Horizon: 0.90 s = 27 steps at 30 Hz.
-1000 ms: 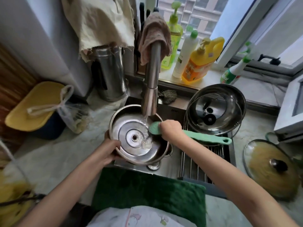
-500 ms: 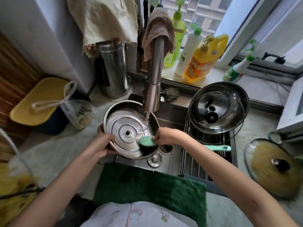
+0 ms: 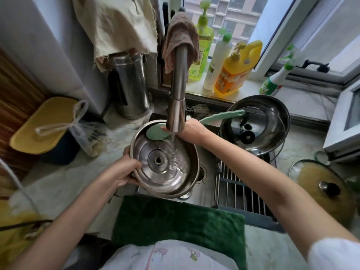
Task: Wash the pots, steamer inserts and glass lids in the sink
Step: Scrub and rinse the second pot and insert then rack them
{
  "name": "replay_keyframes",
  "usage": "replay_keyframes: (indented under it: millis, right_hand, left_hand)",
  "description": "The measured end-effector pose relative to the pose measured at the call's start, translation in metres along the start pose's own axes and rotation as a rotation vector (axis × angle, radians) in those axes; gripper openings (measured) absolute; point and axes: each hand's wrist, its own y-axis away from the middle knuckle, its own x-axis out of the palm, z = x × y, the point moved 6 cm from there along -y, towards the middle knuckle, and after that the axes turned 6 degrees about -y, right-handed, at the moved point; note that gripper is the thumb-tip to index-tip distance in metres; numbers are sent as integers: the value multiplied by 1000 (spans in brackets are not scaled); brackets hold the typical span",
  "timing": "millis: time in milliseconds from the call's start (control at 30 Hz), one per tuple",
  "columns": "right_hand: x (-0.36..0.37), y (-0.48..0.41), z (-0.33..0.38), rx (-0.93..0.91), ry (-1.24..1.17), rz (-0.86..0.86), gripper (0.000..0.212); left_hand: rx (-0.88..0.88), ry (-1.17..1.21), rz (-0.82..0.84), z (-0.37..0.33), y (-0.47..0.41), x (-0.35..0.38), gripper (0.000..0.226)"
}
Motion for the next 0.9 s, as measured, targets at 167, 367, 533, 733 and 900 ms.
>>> replay_keyframes:
  millis: [167,367,533,733,900]
  right_hand:
    - [18,18,0,69,109,132,37]
    - [63,48,25,316,-243,588,39]
    - [29,24,9,130,-3,326,35]
    - [10,15,6,-188,172,-284,50]
    - [54,38,-9,221,37,21,58]
  left_hand:
    - [-5,-2,-38,-11,-1,-9,63]
    - [56,65,-83,-10,-4,-34,89]
    - [132,-244,-64,-13,7,-13,99]
    - [134,-199,-50,-23,14,-3,95]
    - [112,-36,-81,-31,4,-7,90]
